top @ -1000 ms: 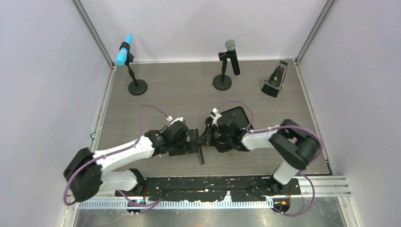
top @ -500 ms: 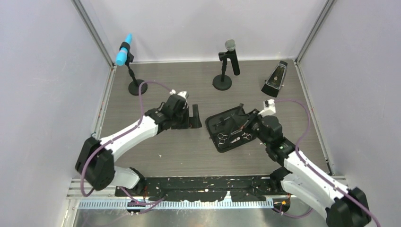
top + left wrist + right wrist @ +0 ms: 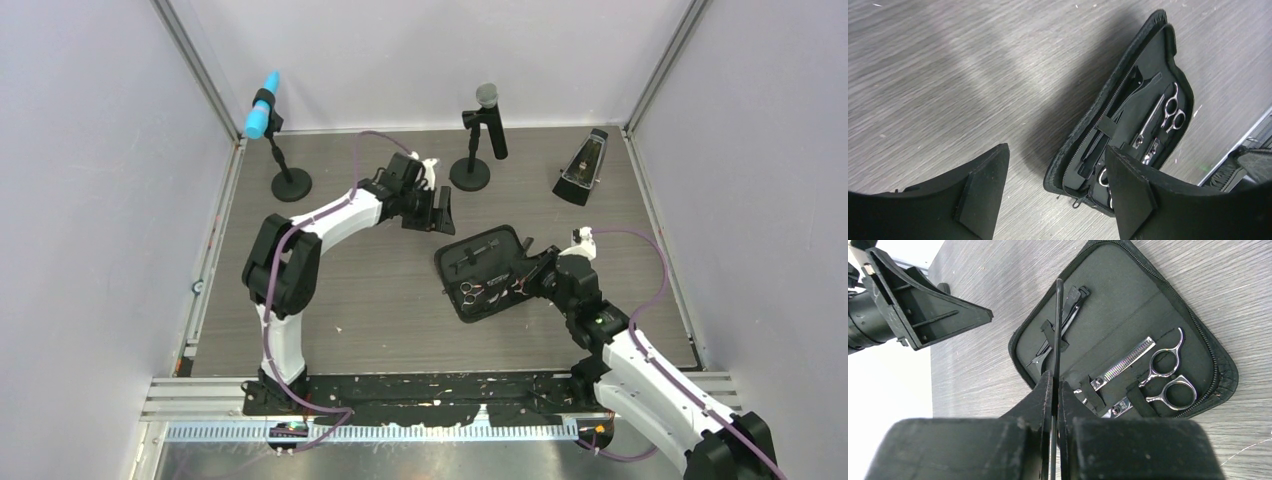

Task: Sort the hair-cutting tools
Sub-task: Adjust the hairdressing tool bag at the center of the board.

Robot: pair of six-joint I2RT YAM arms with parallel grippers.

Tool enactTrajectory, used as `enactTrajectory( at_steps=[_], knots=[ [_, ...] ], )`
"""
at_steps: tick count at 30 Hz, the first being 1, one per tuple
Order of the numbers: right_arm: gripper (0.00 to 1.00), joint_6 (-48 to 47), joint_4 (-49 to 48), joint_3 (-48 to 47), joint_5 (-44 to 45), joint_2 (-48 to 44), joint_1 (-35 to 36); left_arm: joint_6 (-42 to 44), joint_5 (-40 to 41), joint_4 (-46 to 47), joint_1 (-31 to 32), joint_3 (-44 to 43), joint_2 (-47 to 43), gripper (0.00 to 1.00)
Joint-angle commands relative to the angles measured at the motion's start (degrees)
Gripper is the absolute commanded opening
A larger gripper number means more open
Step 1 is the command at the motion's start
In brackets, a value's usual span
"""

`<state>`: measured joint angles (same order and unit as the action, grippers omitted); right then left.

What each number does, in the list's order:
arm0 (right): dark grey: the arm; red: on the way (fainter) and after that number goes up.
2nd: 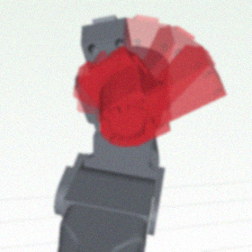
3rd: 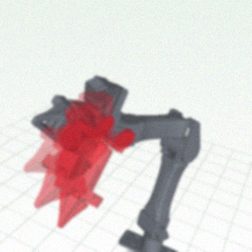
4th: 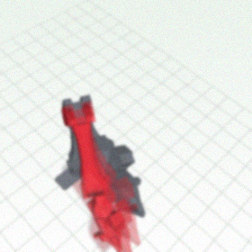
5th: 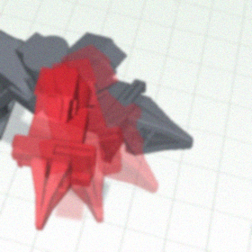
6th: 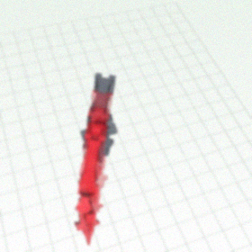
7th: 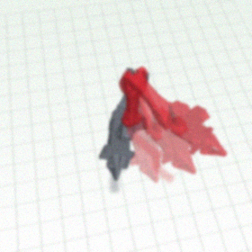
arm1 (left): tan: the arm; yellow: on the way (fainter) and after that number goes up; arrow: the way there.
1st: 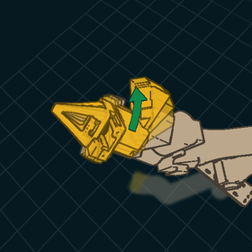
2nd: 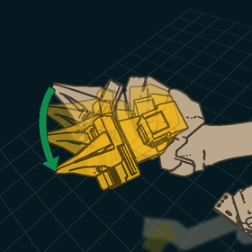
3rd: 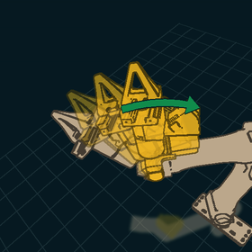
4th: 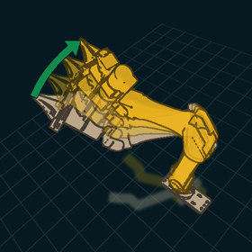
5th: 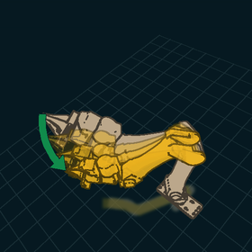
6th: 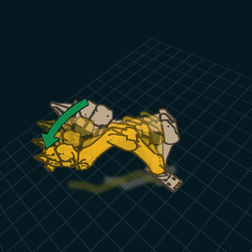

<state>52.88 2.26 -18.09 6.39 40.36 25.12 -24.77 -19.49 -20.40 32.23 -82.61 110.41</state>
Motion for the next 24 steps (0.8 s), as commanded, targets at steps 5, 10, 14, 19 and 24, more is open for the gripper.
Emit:
enactTrajectory(
  at_steps=[5, 10, 14, 19, 24],
  knots=[
    [0.05, 0.3, -2.8, 0.3, -0.1, 1.0, -1.2, 3.2, -8.9, -1.2, 0.7, -1.7, 4.2, 0.65],
    [0.05, -0.1, -3.8, -0.1, -1.4, 2.1, -2.0, 2.4, -9.3, 0.4, 1.6, 3.8, 2.7, 0.50],
    [0.05, -1.4, -4.5, -0.7, -2.7, 3.3, -2.0, -0.6, -5.9, 5.9, 1.7, 11.7, -2.3, 0.36],
    [0.05, -3.4, -5.5, -1.7, -5.2, 6.6, -2.0, -4.3, -3.4, 10.0, 1.6, 19.7, -8.2, 0.16],
    [0.05, -2.4, -9.3, -2.2, -10.4, 9.6, -2.0, -17.0, 2.6, 14.7, 1.9, 33.5, -19.9, 0.00]
  ],
)
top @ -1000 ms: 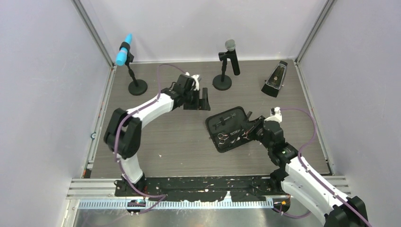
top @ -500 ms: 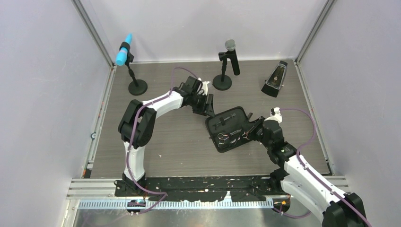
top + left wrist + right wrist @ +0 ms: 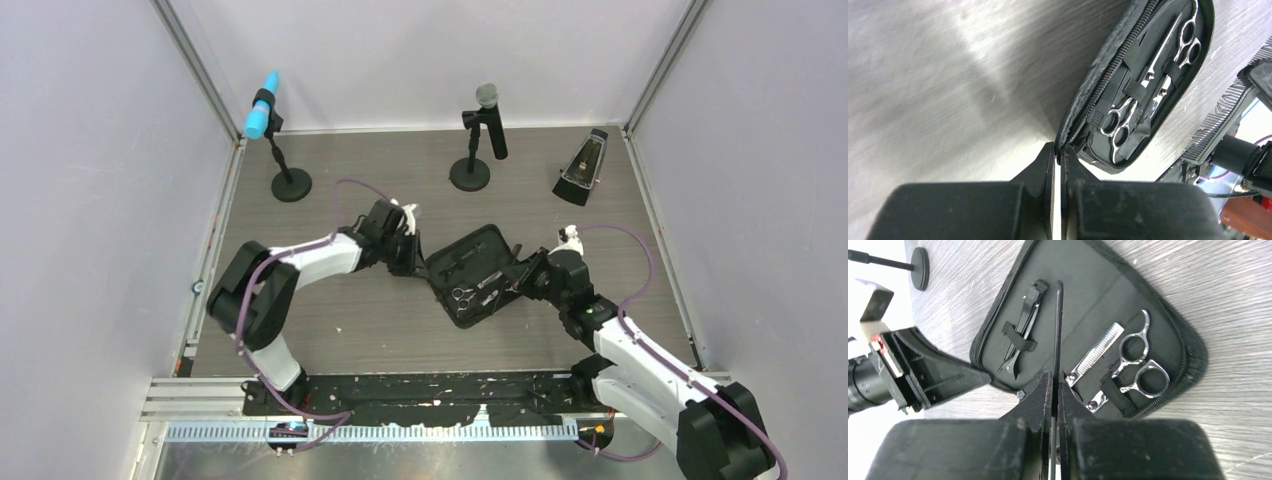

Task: Sort the hair-cutting tools
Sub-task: Adjust the hairdressing tool bag at the center of the board.

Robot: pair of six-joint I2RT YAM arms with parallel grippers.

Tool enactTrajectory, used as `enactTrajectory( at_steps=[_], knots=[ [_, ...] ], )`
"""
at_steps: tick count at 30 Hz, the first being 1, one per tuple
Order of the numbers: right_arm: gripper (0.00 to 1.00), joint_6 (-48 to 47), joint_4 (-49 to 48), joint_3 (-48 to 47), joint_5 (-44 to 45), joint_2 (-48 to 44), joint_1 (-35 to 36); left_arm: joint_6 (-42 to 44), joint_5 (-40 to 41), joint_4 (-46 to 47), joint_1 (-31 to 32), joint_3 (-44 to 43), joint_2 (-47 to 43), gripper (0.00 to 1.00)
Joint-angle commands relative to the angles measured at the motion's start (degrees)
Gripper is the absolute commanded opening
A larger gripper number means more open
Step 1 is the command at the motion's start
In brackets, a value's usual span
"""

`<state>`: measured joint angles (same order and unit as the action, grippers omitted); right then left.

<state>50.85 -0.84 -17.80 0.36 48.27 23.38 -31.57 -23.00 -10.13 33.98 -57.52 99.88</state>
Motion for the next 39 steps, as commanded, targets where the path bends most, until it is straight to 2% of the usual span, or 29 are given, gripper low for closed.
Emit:
enactTrajectory(
  at_steps=[1, 5, 9, 13, 16, 20, 21, 26, 28, 31, 34, 39],
  knots=[
    [0.05, 0.0, -7.0, -2.5, -5.6, 3.1, -0.3, -13.7, 7.5, 5.3, 0.5, 11.8, -11.0, 0.00],
    [0.05, 3.8, -14.1, -2.5, -10.5, 8.7, -0.1, -28.4, 12.1, 11.0, 3.0, 25.6, -21.9, 0.00],
    [0.05, 6.1, -20.5, -3.2, -13.5, 15.1, 1.6, -41.3, 17.4, 14.0, 8.1, 35.5, -29.3, 0.00],
    [0.05, 8.0, -24.0, -4.8, -13.5, 20.1, 5.2, -51.6, 25.3, 14.5, 16.3, 40.8, -35.1, 0.00],
    [0.05, 10.0, -25.2, -5.0, -12.0, 23.2, 7.1, -55.4, 31.8, 11.8, 21.9, 42.0, -39.2, 0.01],
    [0.05, 12.9, -30.1, -2.7, -11.1, 28.2, 8.3, -56.7, 36.0, 8.1, 23.8, 42.8, -45.0, 0.12],
    [0.05, 13.9, -31.8, -1.9, -10.9, 28.9, 8.4, -56.8, 36.7, 7.2, 24.2, 42.9, -46.2, 0.19],
    [0.05, 17.6, -36.7, 0.3, -8.4, 34.0, 11.5, -57.1, 38.2, 3.7, 24.6, 43.7, -51.3, 0.62],
    [0.05, 19.4, -38.9, 1.1, -7.3, 34.8, 13.0, -57.0, 39.2, 1.5, 24.6, 43.7, -53.5, 0.72],
    [0.05, 20.9, -39.7, 1.9, -5.9, 34.6, 14.6, -53.5, 43.3, -5.0, 24.5, 41.8, -57.3, 0.78],
    [0.05, 21.3, -38.9, 2.6, -3.6, 32.3, 15.8, -45.3, 45.7, -9.7, 22.3, 38.7, -59.6, 0.79],
    [0.06, 21.7, -35.1, 3.6, 1.2, 28.7, 16.5, -30.9, 35.7, -5.8, 11.3, 36.1, -57.0, 0.77]
  ],
)
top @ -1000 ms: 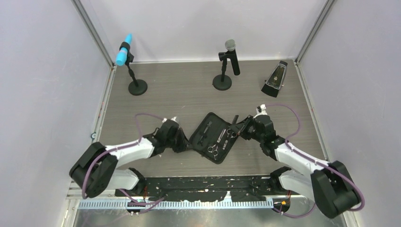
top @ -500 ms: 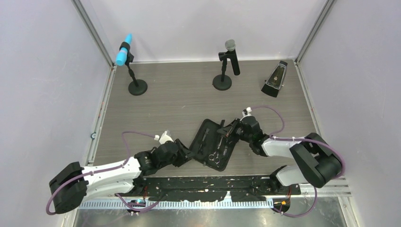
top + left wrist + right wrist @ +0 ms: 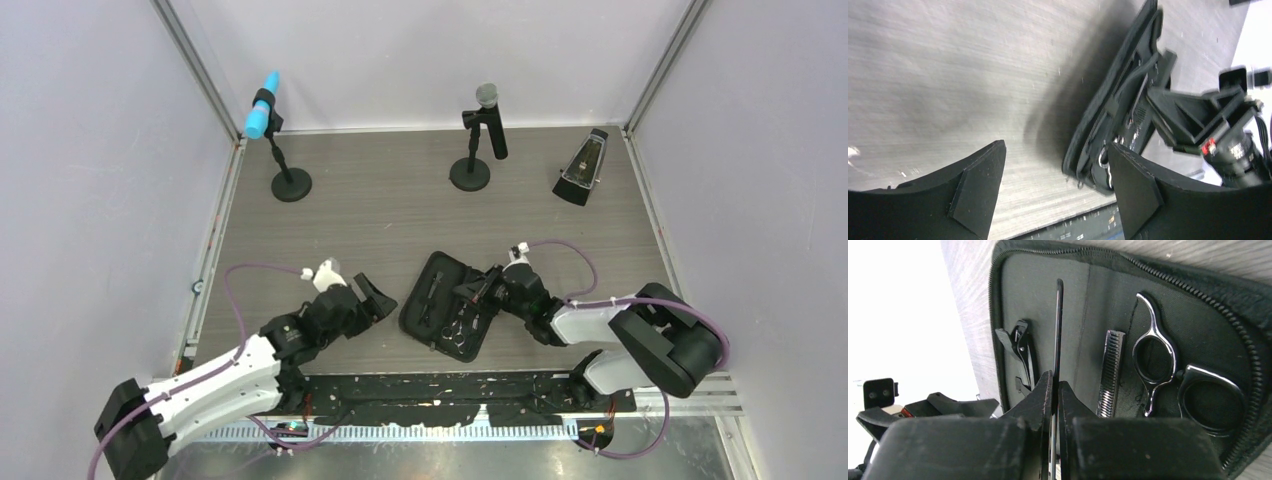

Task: Sort the hair-cutting tools
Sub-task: Adjust the hairdressing tool bag at the center of the board, then place the comb in the hairdressing tool bag.

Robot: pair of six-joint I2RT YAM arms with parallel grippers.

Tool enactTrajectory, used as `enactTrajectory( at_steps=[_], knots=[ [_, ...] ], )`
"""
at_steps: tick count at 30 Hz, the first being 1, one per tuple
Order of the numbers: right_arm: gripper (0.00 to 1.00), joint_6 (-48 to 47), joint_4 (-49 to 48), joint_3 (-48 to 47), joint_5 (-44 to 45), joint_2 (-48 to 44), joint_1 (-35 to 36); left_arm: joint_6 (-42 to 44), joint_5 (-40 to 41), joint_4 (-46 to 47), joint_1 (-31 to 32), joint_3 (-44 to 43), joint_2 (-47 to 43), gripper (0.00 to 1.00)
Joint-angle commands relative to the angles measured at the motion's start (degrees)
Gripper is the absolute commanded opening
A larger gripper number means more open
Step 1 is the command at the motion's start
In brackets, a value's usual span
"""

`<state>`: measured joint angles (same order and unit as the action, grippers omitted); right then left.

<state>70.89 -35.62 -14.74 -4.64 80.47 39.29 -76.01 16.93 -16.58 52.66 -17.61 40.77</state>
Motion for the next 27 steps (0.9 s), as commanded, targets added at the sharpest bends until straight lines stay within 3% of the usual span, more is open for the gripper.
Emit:
enactTrajectory(
  at_steps=[1, 11, 18, 22, 27],
  knots=[
    [0.07, 2.4, 0.1, 0.9, 7.0, -3.8, 0.7, 15.4, -6.6, 1.2, -9.2, -4.6, 3.4, 0.77],
    [0.14, 3.6, 3.7, 1.6, 9.2, -5.1, 3.2, 26.6, -12.1, 3.0, -12.7, -13.6, 18.1, 0.76],
    [0.29, 1.7, 6.6, 1.5, 7.5, -6.5, 3.7, 28.6, -16.5, 5.2, -13.0, -17.7, 27.5, 0.77],
    [0.36, -2.5, 14.7, 0.6, 8.5, -14.0, 3.8, 30.0, -19.2, 5.3, -13.0, -20.2, 31.9, 0.78],
    [0.46, -13.4, 35.8, -4.2, 16.4, -27.9, 3.5, 31.3, -21.1, 5.6, -13.0, -21.7, 34.1, 0.78]
  ],
)
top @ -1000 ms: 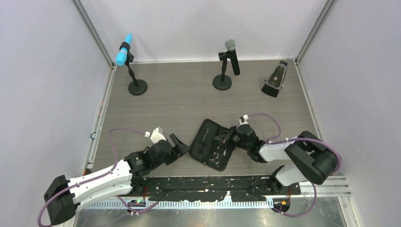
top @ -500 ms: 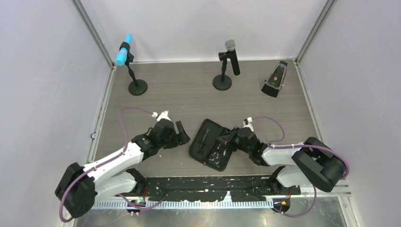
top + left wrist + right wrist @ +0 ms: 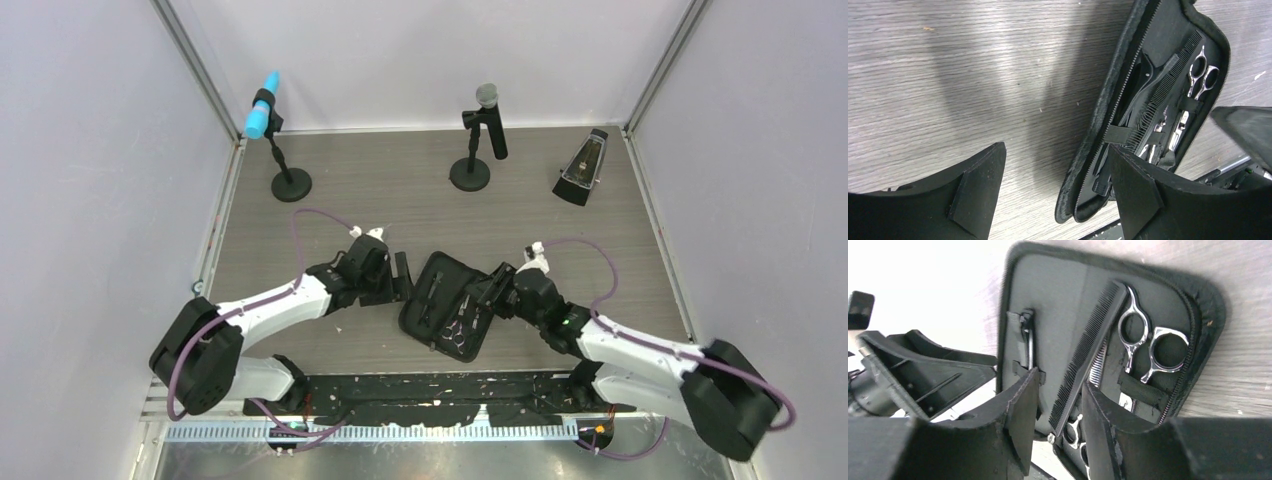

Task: Sort the hair-cutting tools
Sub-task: Place the comb in the hairdressing tool bag, then close the hairdressing tool bag at the center of the board.

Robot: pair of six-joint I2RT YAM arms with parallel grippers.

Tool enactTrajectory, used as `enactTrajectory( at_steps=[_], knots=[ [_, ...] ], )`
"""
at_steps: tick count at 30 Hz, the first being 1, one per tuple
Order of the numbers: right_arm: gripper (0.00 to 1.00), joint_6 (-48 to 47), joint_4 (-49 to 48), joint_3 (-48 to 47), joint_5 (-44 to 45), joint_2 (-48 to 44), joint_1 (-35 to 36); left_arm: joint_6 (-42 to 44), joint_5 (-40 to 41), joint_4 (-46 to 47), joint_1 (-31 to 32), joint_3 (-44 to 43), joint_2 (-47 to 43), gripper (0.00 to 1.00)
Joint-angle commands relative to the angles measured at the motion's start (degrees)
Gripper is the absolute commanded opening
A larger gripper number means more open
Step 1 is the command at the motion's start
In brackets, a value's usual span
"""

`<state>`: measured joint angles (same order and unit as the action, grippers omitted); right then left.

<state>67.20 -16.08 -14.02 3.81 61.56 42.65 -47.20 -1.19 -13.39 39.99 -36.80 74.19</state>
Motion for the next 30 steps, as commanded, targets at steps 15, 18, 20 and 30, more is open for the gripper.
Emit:
enactTrajectory(
  at_steps=[15, 18, 20, 30],
  knots=[
    [0.54, -18.0, 22.1, -0.2, 4.3, -14.6, -5.0, 0.9, -12.0, 5.1, -0.2, -3.8, 1.9, 0.77],
    [0.54, -16.2, 14.2, 1.8, 1.3, -10.9, -5.0, -0.2, -14.4, 6.4, -0.2, -3.3, 2.3, 0.77],
    [0.54, -15.8, 9.1, 2.7, -1.3, -8.3, -5.0, -1.1, -16.1, 7.9, -0.1, -2.7, 1.9, 0.77],
    [0.54, -15.4, -8.9, -1.8, -11.2, 6.1, -5.0, -3.3, -17.8, 9.6, -0.1, -0.5, -2.9, 0.76]
  ],
)
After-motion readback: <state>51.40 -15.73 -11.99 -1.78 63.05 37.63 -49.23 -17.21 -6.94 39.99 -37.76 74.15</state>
